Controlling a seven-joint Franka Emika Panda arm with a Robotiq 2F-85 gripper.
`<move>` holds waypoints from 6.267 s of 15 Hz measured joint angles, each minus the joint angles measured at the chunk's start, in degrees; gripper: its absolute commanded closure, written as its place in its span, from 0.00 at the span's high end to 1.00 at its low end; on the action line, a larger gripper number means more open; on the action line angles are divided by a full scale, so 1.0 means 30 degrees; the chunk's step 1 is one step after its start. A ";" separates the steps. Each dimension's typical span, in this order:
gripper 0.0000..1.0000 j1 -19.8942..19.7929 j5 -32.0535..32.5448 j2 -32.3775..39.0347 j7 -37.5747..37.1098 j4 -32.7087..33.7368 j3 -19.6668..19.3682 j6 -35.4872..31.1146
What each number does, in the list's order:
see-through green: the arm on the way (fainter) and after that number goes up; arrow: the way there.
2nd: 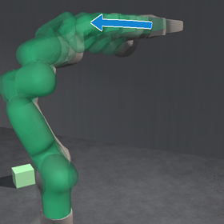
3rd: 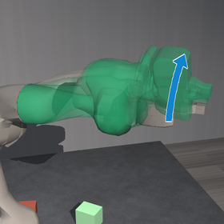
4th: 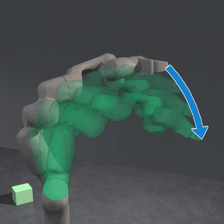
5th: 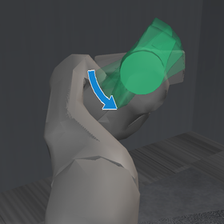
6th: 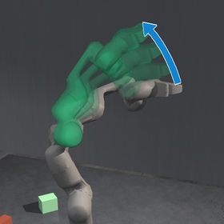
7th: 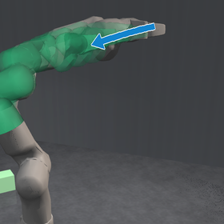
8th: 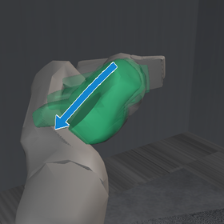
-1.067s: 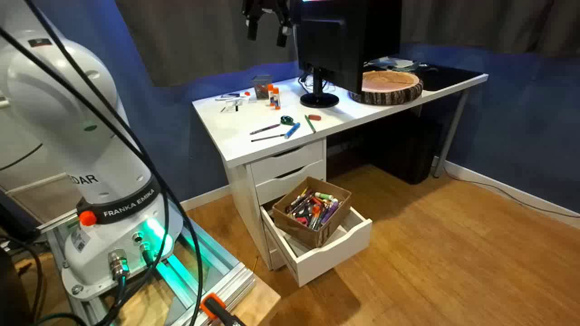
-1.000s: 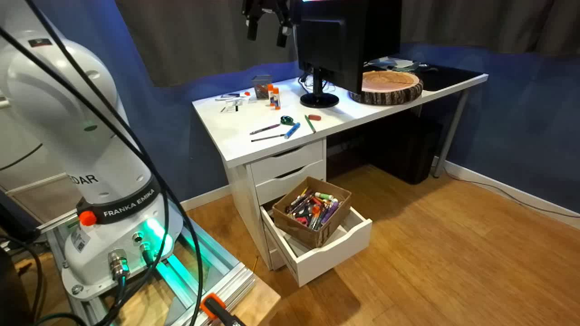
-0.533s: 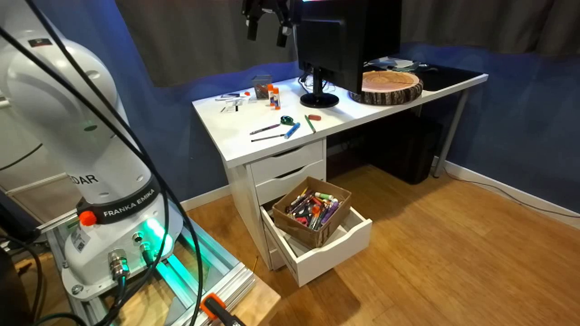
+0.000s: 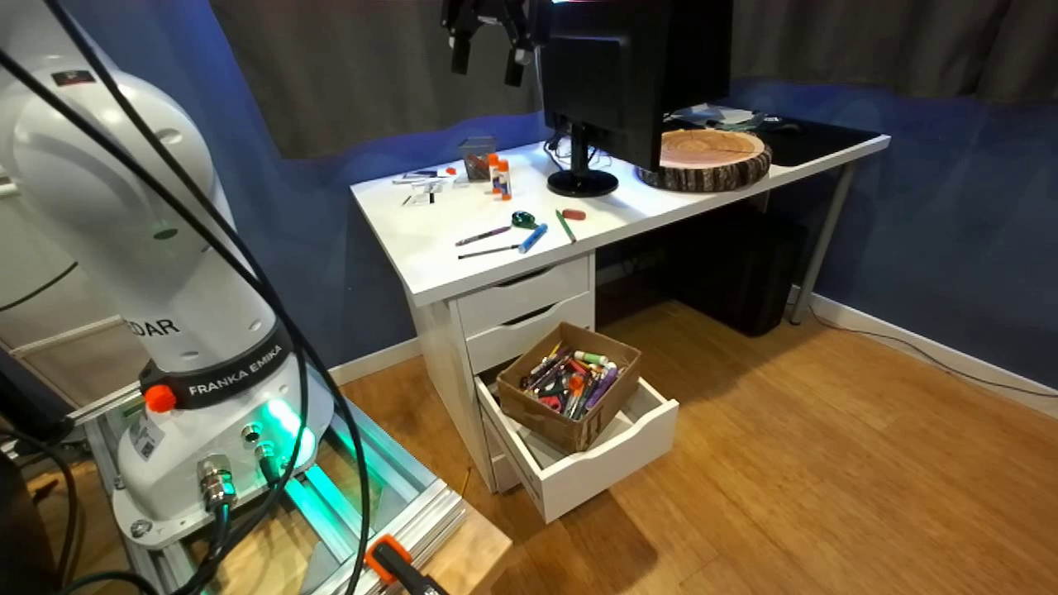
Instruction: Take the battery out of the box and put it on the desk
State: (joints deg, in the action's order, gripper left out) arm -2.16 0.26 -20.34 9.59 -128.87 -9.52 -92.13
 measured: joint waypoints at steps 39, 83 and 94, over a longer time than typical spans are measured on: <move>1.00 -0.0295 0.0894 1.8296 -0.4343 0.3229 0.1412 -1.3768; 0.23 -0.0837 -0.0443 2.8178 -0.2263 1.0063 0.3522 -1.8531; 0.02 -0.0805 -0.0375 2.8337 -0.2154 1.0142 0.3415 -1.8767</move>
State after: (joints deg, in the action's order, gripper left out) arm -4.57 -0.86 64.67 3.13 -98.45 0.72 -148.43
